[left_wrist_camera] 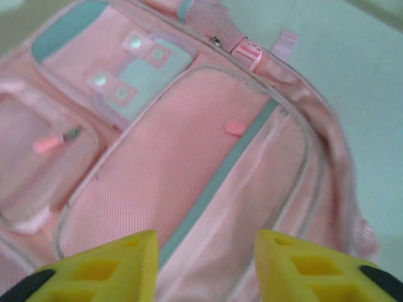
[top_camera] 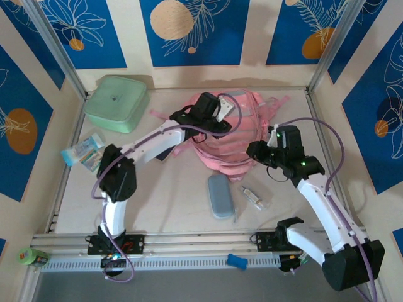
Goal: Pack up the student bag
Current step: Close the student bag at the top-center of the table.
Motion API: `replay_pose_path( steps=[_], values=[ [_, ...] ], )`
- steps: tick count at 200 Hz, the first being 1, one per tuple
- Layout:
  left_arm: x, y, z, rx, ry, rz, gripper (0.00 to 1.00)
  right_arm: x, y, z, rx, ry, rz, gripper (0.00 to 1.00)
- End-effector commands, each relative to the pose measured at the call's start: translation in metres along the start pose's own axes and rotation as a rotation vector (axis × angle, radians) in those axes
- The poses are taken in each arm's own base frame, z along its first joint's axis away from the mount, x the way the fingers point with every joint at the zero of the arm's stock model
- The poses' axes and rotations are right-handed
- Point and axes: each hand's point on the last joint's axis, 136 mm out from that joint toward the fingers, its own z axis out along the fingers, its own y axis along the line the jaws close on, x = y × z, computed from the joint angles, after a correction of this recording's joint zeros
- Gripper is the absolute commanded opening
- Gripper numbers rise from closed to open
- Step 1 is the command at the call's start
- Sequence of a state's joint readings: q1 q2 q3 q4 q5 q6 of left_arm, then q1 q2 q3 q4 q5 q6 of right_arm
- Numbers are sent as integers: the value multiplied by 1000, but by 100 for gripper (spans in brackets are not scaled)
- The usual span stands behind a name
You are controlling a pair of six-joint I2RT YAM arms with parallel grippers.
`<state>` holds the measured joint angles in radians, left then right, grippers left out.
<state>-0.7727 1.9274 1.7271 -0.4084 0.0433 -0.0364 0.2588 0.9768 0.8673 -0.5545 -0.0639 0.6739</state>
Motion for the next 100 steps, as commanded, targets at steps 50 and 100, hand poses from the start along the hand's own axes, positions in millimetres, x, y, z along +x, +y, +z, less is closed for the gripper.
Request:
replay_pose_path(
  steps=[50, 100],
  values=[
    [83, 79, -85, -200, 7, -448, 60, 73, 55, 67, 4, 328, -171, 37],
    [147, 162, -94, -332, 93, -602, 65, 105, 92, 119, 3, 422, -218, 42]
  ],
)
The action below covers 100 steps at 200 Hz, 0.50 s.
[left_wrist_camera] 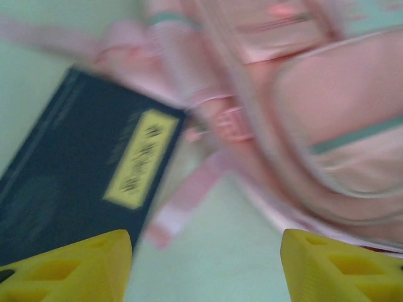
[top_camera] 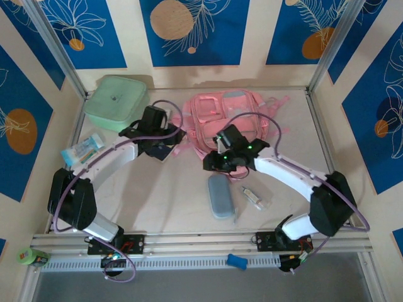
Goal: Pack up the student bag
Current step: Close the student bag at the top-center of the table.
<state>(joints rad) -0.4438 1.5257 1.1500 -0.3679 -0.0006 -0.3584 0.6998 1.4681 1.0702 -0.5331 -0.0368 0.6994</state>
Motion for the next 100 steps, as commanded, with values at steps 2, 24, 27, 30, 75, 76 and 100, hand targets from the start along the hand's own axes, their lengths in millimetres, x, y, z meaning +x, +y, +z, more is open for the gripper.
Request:
replay_pose_path(
  steps=[2, 24, 27, 30, 75, 76, 100],
  values=[
    [-1, 28, 8, -39, 23, -44, 66, -12, 19, 15, -11, -9, 3, 42],
    [-7, 59, 26, -96, 56, -60, 68, -9, 26, 29, -1, 16, -2, 43],
    [-8, 63, 30, -103, 59, -61, 69, -9, 26, 29, -1, 18, -3, 43],
    [-8, 67, 33, -110, 62, -61, 69, -8, 27, 30, 0, 20, -3, 43],
    [-19, 105, 84, -163, 138, -86, 72, 2, 20, 27, 29, 35, 3, 44],
    [-20, 106, 85, -163, 137, -85, 72, 2, 20, 27, 29, 35, 2, 44],
    [-26, 111, 107, -174, 171, -76, 73, 7, 13, 20, 50, 25, 7, 44]
  ],
)
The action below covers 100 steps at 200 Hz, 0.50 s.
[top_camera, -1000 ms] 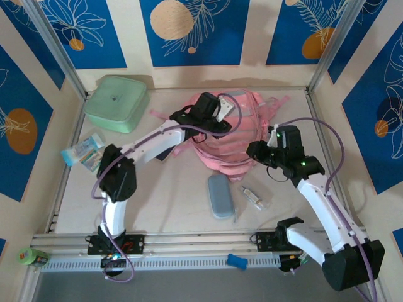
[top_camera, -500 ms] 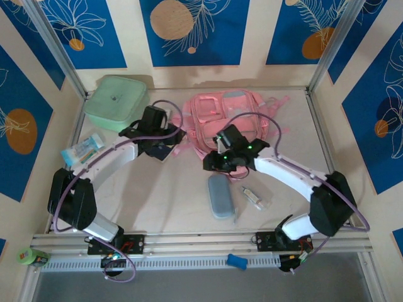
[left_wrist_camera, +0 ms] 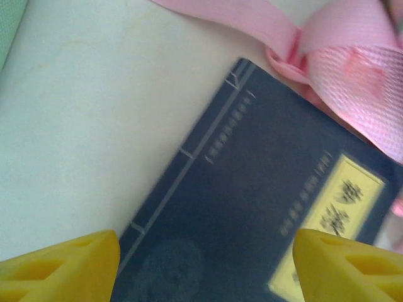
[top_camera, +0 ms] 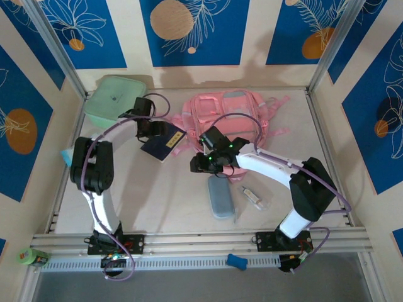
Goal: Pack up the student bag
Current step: Move the book to the center of the table.
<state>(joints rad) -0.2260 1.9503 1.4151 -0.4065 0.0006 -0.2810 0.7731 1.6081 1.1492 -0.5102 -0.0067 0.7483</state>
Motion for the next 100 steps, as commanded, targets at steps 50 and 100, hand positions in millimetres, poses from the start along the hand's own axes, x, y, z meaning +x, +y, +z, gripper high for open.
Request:
replay_pose_path(
  steps=[50, 100],
  values=[
    [7, 14, 44, -63, 124, -19, 73, 10, -11, -23, 40, -35, 14, 44],
    [53, 36, 25, -167, 143, -106, 70, 4, -11, -22, 26, -39, 15, 44]
  ],
)
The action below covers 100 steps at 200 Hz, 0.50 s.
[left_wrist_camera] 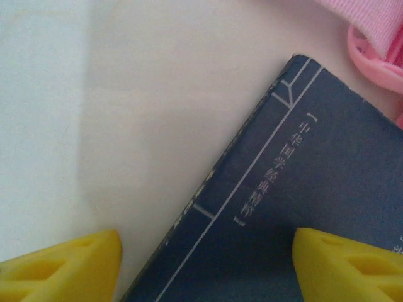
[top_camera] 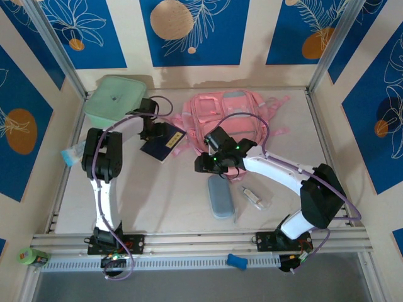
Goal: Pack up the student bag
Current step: Move the book to the center of the table.
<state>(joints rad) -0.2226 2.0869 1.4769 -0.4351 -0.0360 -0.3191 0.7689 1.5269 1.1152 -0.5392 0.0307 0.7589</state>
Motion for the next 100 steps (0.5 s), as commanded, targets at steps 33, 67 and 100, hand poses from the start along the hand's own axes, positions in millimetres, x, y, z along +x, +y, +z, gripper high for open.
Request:
replay_pose_path(
  steps=[33, 67, 100],
  values=[
    [91, 46, -28, -194, 91, -131, 70, -1, -3, 1, -5, 8, -7, 44],
    [149, 46, -61, -237, 91, -209, 71, 0, -3, 5, -14, 23, -18, 44],
    [186, 29, -84, -163, 30, -307, 77, 4, -5, 11, -18, 50, -25, 44]
  ],
)
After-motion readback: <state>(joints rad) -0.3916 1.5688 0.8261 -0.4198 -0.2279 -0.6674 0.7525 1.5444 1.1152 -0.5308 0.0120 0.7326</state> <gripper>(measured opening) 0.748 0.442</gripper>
